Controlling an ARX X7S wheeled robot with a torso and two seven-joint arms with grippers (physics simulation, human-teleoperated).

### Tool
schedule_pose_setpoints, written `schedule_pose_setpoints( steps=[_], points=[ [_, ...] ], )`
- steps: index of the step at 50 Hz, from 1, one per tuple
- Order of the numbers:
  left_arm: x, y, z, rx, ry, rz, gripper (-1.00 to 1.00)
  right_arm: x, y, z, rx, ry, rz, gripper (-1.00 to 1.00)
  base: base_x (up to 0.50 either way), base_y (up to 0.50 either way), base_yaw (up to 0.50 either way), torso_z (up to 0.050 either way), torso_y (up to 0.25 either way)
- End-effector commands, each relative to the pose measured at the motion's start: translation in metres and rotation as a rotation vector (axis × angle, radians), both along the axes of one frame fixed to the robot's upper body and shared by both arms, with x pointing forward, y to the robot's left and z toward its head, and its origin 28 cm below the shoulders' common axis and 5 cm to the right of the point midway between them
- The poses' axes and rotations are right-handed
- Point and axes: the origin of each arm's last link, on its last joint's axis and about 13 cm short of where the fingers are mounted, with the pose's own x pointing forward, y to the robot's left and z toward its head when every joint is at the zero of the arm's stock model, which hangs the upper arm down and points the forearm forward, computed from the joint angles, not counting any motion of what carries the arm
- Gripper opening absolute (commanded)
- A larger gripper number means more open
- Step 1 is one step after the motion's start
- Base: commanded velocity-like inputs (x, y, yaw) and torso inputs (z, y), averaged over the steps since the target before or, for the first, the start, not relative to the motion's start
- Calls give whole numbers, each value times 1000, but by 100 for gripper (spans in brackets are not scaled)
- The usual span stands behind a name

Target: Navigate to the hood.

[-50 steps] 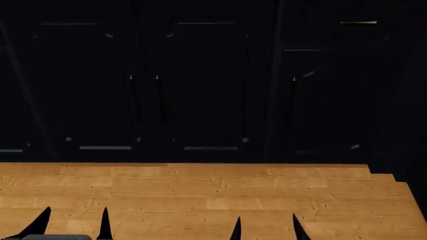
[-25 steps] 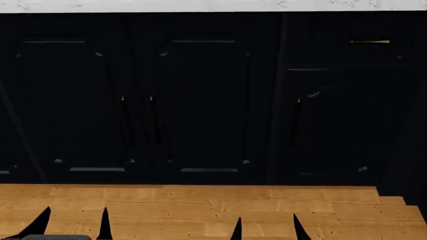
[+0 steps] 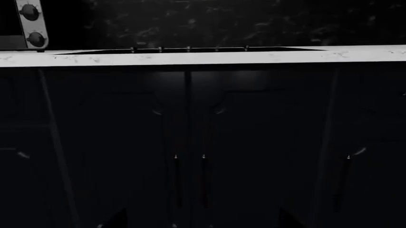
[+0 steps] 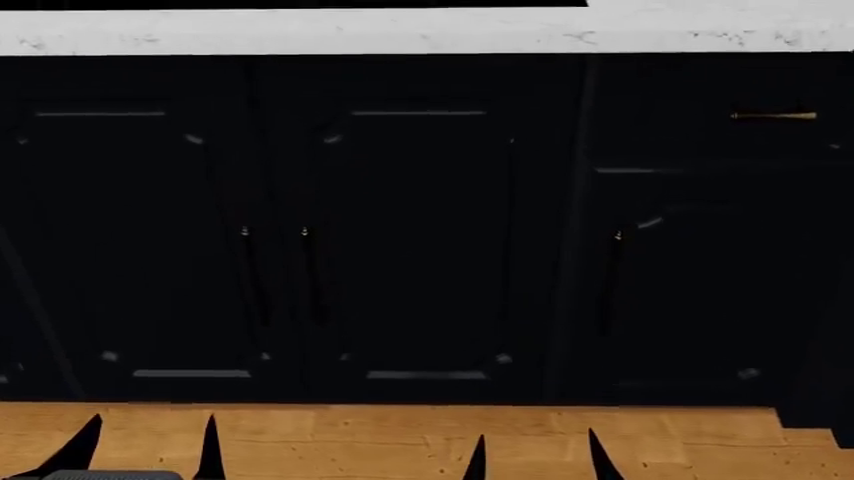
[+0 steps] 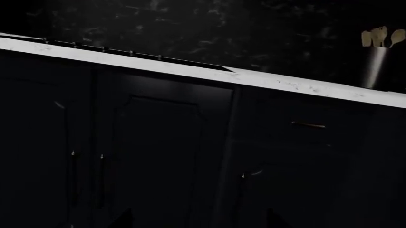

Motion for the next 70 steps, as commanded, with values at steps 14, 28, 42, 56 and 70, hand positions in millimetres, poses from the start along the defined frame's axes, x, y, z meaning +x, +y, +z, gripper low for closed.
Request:
schedule_pose_setpoints(
  steps=[14, 28, 42, 56, 70],
  points=[
    [0, 0, 0, 0, 1, 1, 100, 0, 0, -1, -5, 0, -3, 100, -284, 247, 0, 0, 0],
    [0, 1, 0, 0, 1, 0, 100, 0, 0, 0, 6, 0, -1, 100, -293, 238, 0, 0, 1],
    [0, 0, 0, 0, 3, 1, 100, 0, 0, 1, 14, -2, 0, 100, -167, 300, 0, 0, 0],
    [0, 0, 0, 0, 2, 0, 100, -1, 0, 1, 16, -4, 2, 100, -107, 362, 0, 0, 1],
    [0, 1, 0, -1, -2, -1, 100, -1, 0, 1, 16, -2, 2, 100, -101, 377, 0, 0, 0]
  ],
)
